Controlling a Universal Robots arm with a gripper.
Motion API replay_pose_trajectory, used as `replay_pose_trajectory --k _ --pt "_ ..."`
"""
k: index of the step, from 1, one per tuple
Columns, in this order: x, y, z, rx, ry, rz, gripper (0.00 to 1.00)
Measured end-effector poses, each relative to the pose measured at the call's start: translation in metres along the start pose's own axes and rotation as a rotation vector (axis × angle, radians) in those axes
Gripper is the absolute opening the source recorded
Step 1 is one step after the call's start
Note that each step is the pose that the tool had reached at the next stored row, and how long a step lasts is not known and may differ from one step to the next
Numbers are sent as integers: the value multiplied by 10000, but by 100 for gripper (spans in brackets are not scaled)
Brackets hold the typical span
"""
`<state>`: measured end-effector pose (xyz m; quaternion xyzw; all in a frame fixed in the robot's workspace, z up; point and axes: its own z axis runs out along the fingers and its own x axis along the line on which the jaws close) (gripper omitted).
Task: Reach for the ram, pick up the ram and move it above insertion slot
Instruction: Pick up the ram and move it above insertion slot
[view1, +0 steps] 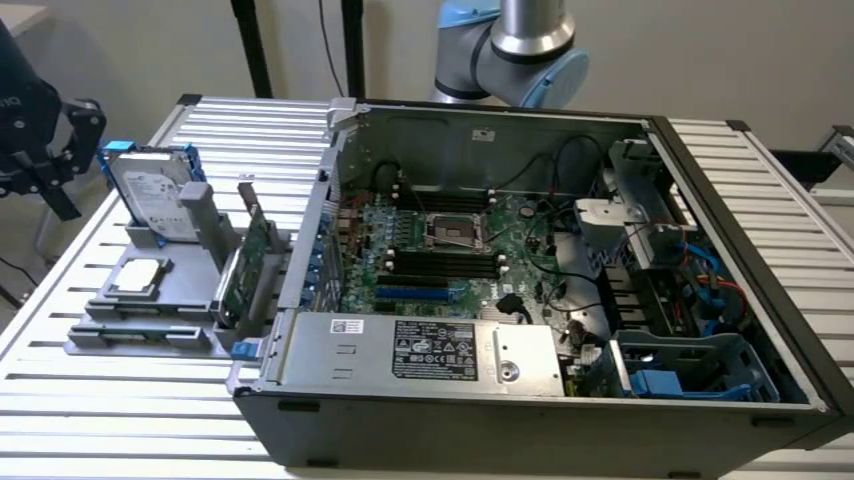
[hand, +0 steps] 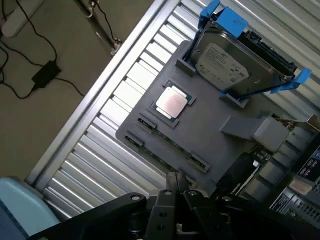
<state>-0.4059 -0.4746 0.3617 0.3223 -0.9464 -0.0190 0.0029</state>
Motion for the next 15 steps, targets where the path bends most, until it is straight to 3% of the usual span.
replay_pose_trajectory --k 15 --pt "0 -1 12 -16 101 -2730 11"
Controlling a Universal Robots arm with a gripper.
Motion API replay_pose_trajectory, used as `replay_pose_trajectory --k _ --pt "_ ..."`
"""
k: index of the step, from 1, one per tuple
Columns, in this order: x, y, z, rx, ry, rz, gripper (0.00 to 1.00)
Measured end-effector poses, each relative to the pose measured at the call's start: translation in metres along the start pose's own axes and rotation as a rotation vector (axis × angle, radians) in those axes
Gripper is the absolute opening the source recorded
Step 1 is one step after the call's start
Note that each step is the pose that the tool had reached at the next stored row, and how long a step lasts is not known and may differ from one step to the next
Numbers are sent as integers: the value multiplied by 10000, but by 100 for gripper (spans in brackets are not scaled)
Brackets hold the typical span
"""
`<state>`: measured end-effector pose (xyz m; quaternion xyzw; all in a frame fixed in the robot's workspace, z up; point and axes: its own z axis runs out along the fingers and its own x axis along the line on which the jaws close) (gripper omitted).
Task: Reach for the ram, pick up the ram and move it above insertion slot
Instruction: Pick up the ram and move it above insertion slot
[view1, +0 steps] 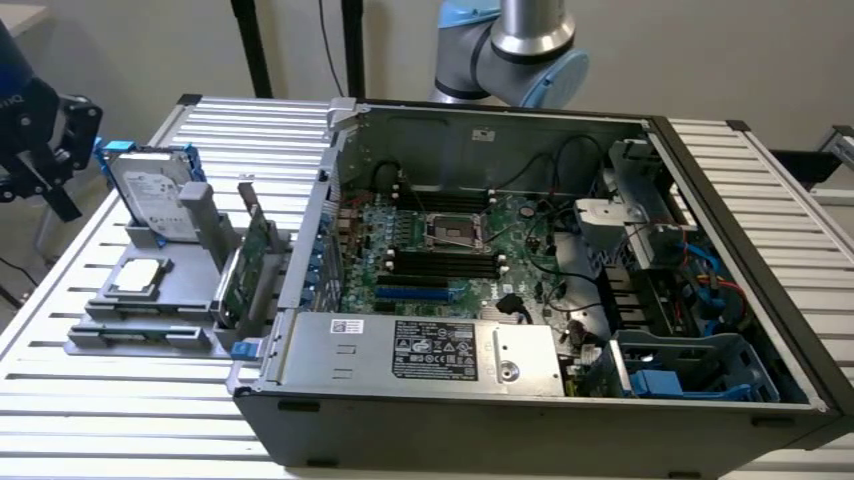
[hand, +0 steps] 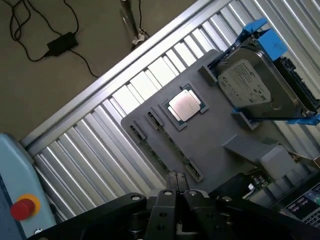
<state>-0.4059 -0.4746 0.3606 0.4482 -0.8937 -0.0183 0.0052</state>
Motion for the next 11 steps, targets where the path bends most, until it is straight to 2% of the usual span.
replay_pose_trajectory --k 6,11 --pt "0 0 7 18 26 -1088 11" --pt "0 -1 18 108 -9 -2002 11"
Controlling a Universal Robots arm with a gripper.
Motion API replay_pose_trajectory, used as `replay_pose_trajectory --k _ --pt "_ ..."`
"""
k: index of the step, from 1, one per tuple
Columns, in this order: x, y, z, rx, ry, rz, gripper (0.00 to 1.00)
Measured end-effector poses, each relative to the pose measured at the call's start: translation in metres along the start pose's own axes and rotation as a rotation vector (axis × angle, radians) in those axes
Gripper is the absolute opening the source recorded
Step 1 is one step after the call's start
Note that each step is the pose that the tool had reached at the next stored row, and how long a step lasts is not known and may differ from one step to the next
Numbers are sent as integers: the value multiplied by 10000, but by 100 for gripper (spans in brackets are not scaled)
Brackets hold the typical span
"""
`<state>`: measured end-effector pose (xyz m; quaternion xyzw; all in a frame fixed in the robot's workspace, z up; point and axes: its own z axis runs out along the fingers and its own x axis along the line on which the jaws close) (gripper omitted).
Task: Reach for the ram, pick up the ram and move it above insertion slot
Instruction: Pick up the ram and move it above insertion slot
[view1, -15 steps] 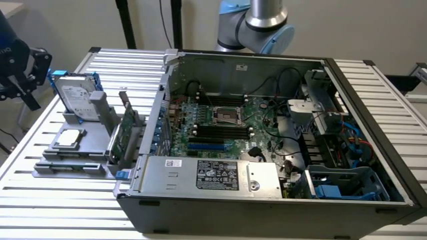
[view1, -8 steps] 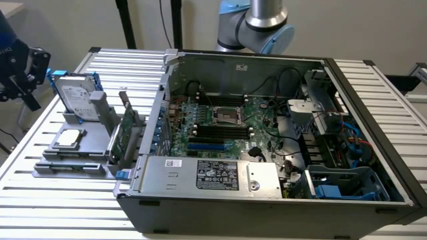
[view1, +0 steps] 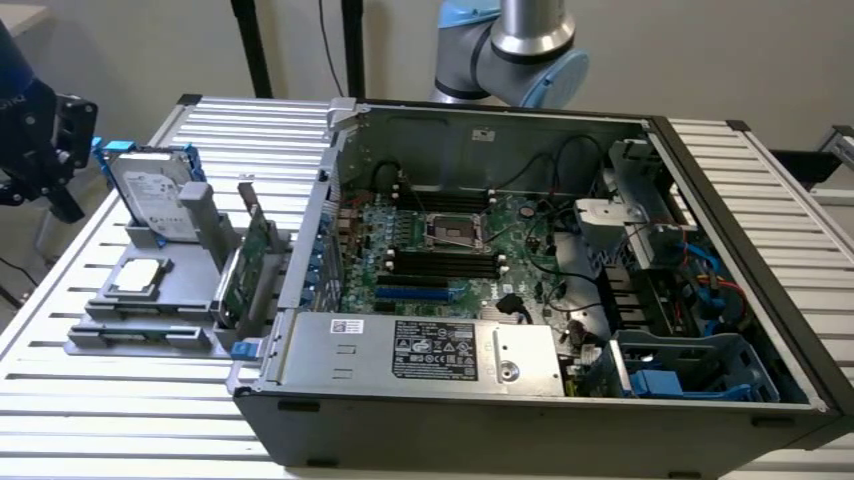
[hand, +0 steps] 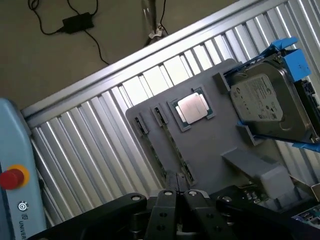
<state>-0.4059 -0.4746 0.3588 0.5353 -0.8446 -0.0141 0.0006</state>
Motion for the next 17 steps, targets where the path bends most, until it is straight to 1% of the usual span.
replay_pose_trajectory --k 5,8,11,17 --pt "0 0 7 119 -40 -913 11" --pt "0 0 12 175 -58 -1460 11" --pt "0 0 22 191 -60 -2000 11" --pt "1 0 47 172 -46 -3093 11"
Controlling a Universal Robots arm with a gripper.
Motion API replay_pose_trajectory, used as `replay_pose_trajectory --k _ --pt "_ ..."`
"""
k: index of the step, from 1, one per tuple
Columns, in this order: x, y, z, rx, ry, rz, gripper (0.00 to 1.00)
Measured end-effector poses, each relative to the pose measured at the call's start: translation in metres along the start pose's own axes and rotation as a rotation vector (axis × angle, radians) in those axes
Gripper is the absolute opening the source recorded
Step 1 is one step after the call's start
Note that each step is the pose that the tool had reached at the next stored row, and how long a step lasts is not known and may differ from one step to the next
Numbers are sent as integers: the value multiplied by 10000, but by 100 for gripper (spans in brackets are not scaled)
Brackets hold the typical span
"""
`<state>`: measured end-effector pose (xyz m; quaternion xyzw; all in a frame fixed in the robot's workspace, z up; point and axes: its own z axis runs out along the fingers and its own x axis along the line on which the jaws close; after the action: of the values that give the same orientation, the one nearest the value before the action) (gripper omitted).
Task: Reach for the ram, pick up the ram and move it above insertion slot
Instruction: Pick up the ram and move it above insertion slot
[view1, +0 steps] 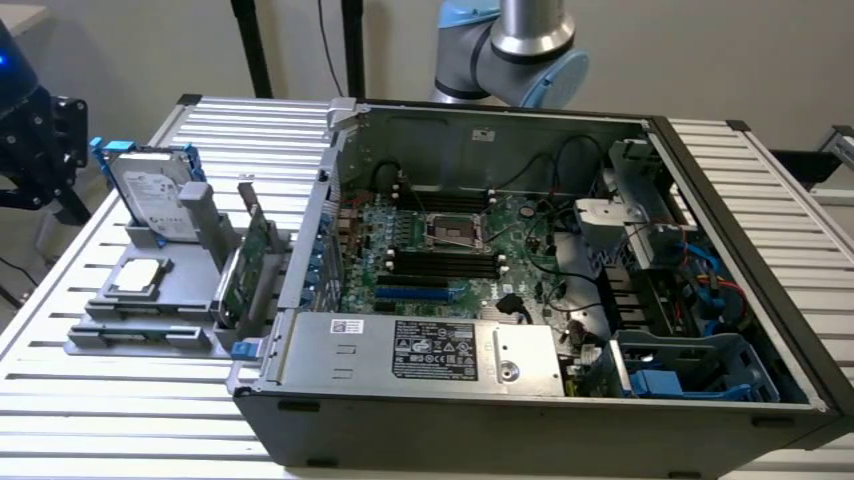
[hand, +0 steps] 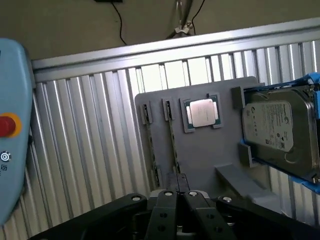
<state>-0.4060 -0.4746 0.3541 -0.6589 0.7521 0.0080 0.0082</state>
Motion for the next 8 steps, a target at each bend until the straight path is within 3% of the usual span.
replay_pose_trajectory --k 8 --pt "1 -1 25 -34 3 -1453 11"
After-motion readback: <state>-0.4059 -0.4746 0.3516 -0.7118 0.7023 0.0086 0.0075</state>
